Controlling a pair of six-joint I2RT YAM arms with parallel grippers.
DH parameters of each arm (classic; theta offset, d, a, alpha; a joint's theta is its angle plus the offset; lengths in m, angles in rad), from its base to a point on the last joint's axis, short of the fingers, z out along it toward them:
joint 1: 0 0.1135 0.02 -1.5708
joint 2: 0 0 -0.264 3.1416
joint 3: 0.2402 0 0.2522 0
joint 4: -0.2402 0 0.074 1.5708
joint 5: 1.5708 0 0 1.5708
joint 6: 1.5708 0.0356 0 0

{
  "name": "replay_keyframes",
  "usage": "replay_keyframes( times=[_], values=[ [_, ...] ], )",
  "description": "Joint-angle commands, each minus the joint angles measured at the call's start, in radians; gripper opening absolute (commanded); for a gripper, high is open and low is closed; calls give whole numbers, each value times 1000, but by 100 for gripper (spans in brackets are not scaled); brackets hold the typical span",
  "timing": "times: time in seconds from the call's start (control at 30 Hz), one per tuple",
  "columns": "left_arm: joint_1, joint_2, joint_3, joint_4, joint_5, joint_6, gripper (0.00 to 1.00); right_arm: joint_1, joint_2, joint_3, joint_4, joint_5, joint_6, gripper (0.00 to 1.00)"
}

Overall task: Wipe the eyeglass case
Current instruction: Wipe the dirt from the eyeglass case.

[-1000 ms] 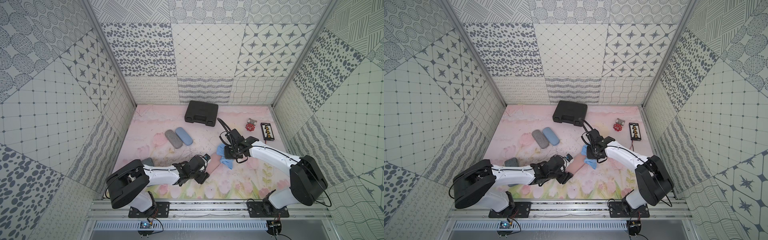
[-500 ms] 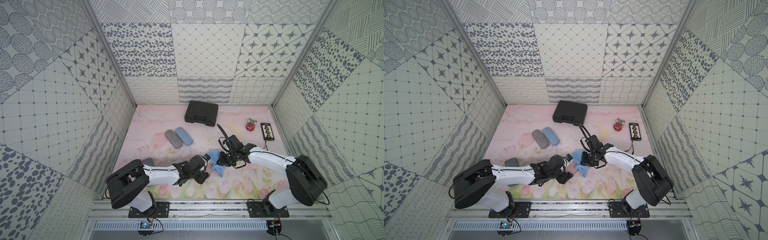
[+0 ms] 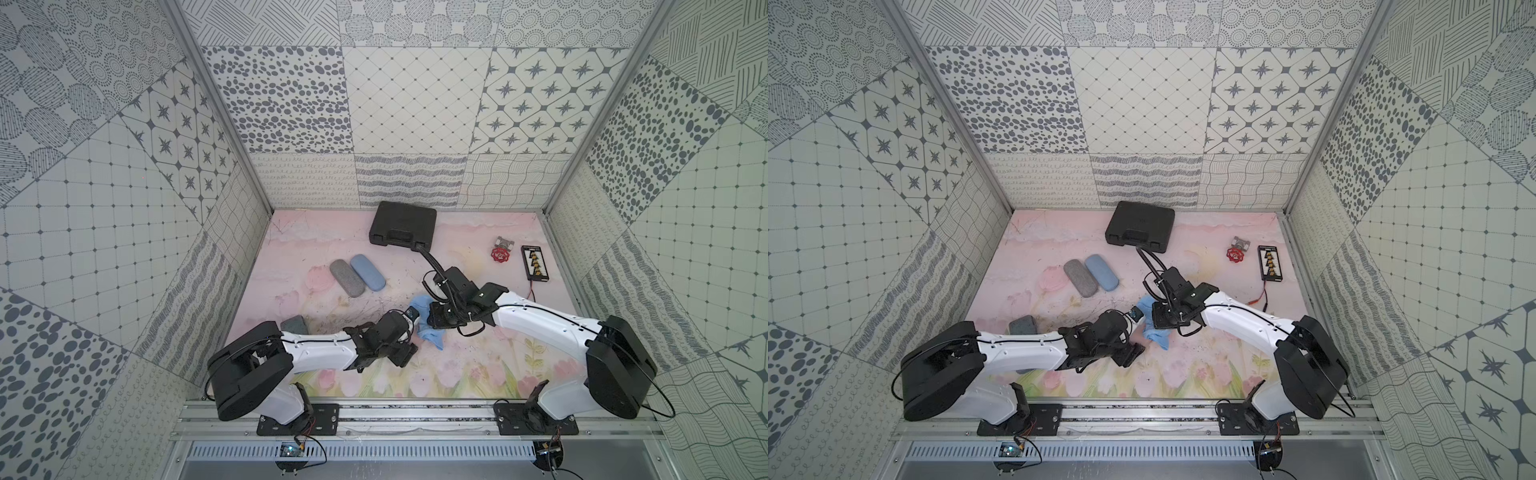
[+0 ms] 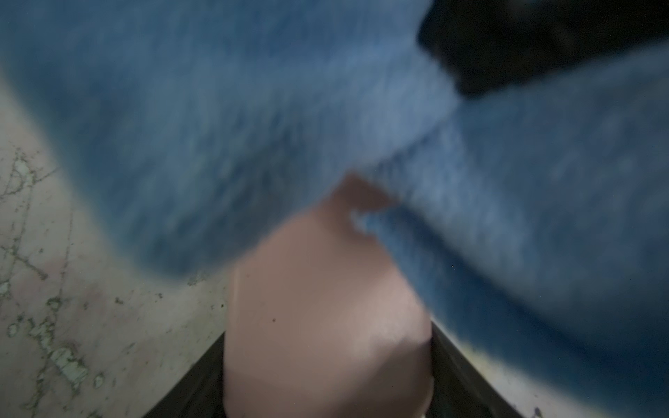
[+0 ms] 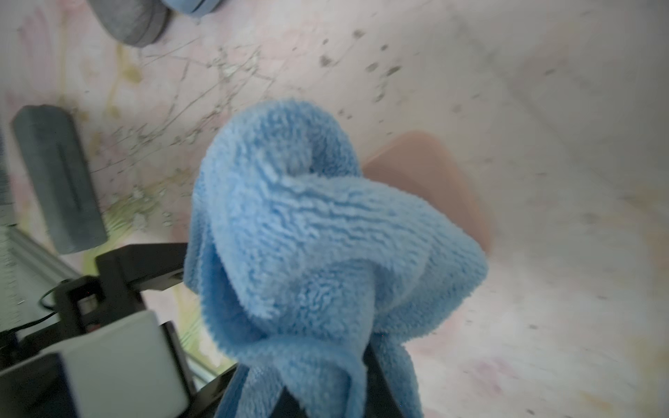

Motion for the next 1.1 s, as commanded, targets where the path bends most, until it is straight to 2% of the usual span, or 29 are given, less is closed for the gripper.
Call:
replay_keyframes(
  times=[0.0,0.03,0.1,0.2,0.23,0.27,0.33,0.47,0.6,0.67,0.77,0.83,0.9,0.97,1.07],
  values=[
    [1,-30,-23,82,-34,0,71,-64,54,-90,144,-141,78,0],
    [1,-33,-26,85,-38,-3,70,-110,69,-107,131,-140,50,0],
    [1,-32,-32,87,-43,-2,69,-197,90,-93,24,-56,-48,0],
    [-6,-22,-38,85,-81,5,67,-214,86,28,-203,327,-200,0],
    [-11,-19,-40,81,-98,10,67,-204,75,63,-248,415,-231,0],
    [-14,-19,-38,77,-116,14,67,-192,60,91,-275,452,-250,0],
    [-27,-16,-38,75,-147,30,67,-171,28,122,-278,422,-259,0],
    [-51,-11,-29,70,-205,58,67,-104,10,125,-205,157,-160,0],
    [-88,-11,-26,71,-267,77,67,-81,16,12,26,-134,2,0],
    [-115,-6,-21,65,-303,92,66,-110,32,-39,81,-186,24,0],
    [-150,15,-9,45,-345,104,66,-219,49,-70,29,-135,-50,0],
    [-184,34,5,34,-389,122,65,-270,46,-26,-75,14,-134,0],
    [-226,66,29,12,-455,149,64,-257,42,68,-205,238,-219,0],
    [-258,94,51,-9,-512,170,63,-234,33,142,-269,348,-265,0],
    [-314,144,94,-50,-610,203,63,-181,59,240,-316,328,-284,0]
  ],
)
